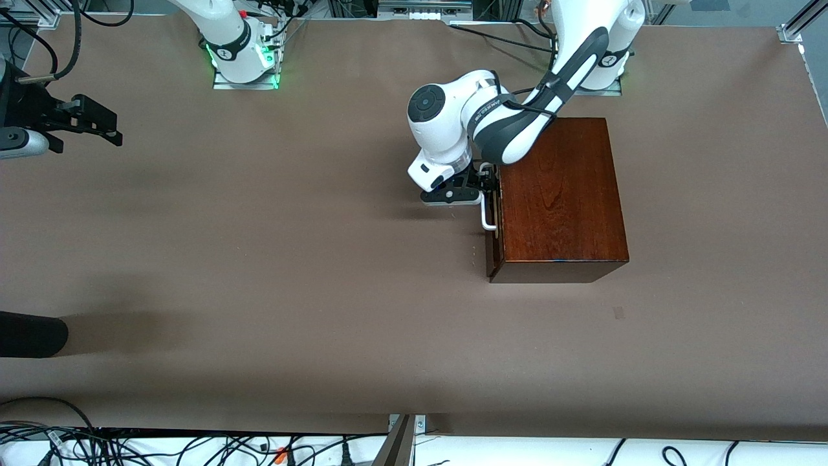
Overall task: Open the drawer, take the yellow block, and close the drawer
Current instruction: 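Pull the drawer open by its handle with the left gripper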
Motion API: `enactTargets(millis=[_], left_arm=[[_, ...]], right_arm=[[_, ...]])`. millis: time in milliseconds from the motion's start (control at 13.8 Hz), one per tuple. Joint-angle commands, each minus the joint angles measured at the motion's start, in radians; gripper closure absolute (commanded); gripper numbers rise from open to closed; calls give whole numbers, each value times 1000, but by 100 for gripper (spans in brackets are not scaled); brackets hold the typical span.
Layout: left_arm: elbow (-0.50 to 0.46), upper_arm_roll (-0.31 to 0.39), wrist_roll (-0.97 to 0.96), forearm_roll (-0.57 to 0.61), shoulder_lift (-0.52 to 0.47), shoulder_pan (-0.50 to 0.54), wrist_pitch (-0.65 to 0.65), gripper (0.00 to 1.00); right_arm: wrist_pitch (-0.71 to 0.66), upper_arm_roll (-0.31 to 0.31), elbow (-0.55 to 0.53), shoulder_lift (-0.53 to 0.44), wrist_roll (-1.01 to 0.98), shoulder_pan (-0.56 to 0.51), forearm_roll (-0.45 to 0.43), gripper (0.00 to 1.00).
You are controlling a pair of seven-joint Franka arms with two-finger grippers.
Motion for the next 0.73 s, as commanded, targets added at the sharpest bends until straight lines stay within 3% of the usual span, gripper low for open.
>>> enactTargets(millis=[0, 654], left_arm=[[58, -3, -23, 33, 29, -20, -7, 0], [213, -2, -73, 18, 144, -101, -10, 0]], right_arm=[[-19, -4, 13, -6, -17, 0, 15, 0], [-19, -1, 10, -3, -17, 0, 15, 0]])
